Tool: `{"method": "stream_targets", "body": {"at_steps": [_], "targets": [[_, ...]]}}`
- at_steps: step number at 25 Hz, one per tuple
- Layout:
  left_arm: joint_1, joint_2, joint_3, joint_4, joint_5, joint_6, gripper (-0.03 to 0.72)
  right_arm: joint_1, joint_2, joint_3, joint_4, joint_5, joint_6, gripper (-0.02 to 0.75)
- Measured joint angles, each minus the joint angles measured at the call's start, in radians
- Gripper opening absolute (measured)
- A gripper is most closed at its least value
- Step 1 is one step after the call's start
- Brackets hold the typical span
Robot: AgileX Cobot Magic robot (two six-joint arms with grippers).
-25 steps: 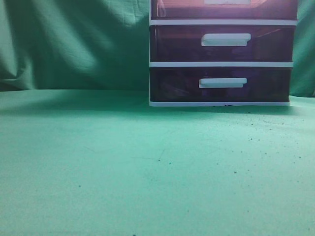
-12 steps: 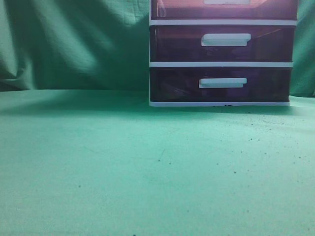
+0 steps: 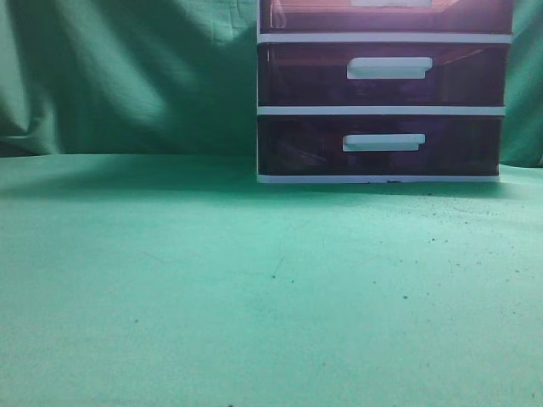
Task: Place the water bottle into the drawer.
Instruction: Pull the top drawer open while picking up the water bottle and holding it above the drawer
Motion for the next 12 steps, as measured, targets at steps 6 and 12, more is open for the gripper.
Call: {"method": "stream_targets", "body": {"at_steps": [6, 12], "targets": [[0.000, 0.220, -0.189, 0.000, 0.168, 0.034, 0.000, 0.000, 0.000, 0.000, 0.000, 0.000, 0.000, 0.049], [0.000, 0.374, -0.207, 0.016, 0.092, 0.041, 0.000, 0.000, 0.000, 0.000, 0.000, 0.000, 0.000, 0.049]]}}
